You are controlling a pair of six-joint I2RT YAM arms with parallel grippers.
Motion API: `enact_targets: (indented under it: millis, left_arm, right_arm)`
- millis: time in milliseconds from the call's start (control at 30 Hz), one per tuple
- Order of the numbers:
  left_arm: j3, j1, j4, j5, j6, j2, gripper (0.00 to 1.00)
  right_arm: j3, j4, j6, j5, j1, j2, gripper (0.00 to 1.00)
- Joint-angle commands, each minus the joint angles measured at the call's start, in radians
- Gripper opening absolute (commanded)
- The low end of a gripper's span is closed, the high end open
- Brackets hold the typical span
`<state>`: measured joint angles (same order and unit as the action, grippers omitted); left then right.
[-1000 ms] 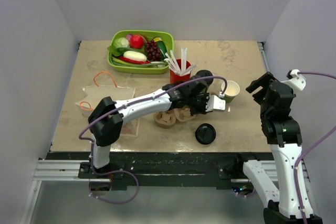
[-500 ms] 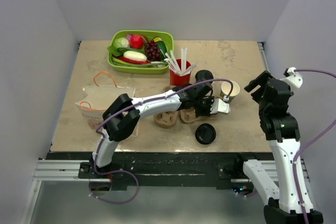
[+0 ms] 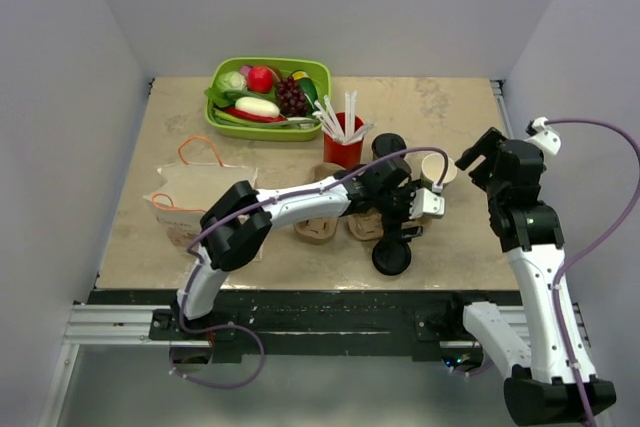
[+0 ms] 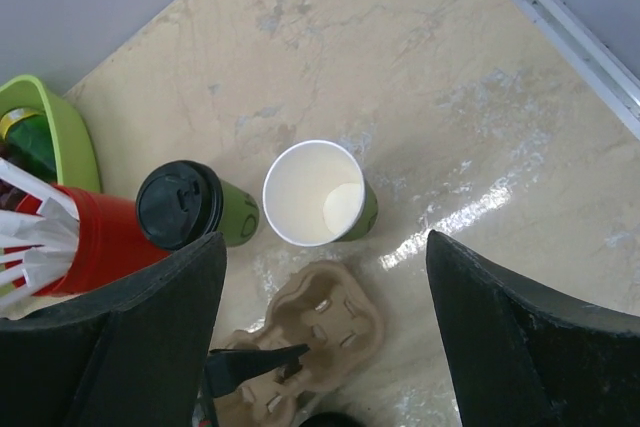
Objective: Pack the takeout coffee
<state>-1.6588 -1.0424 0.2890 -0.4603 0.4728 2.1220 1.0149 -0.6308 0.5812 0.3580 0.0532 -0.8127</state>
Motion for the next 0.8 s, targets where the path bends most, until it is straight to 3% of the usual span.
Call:
enact_targets:
  millis: [0,133,233,300,400,600,767]
  left_arm:
    - [-0.035,-0.004,-0.071,0.002,-0.126,-0.184,0.97]
    - [-0.009,-0.007,-0.045,0.075,-0.276,-0.327,1.0]
    - [0.065,-0.007,-0.039,0.237,-0.457,-0.483,1.0]
    - [0.131,-0.007,0.007,0.359,-0.587,-0.615,1.0]
    - [0.293,-0.007,0.01,0.448,-0.71,-0.825,0.99]
    - [0.418,-0.007,0.211,0.768,-1.0,-1.169,1.0]
    - [0.406,-0.007,0.418,0.888,-1.207,-1.295,0.99]
  right_arm:
    - [0.033,0.071,-0.043,-0.096,0.0,-0.055,0.85]
    - [0.062,0.111,-0.127,-0.213,0.0,-0.091,0.86]
    - [0.054,0.169,-0.202,-0.39,0.002,-0.097,0.86]
    - [0.039,0.204,-0.236,-0.543,0.002,-0.097,0.86]
    - [0.011,0.192,-0.277,-0.594,0.037,-0.092,0.85]
    - [-0.025,0.094,-0.253,-0.274,0.413,-0.231,0.83]
    - [-0.032,-0.006,-0.196,-0.125,0.447,-0.391,0.79]
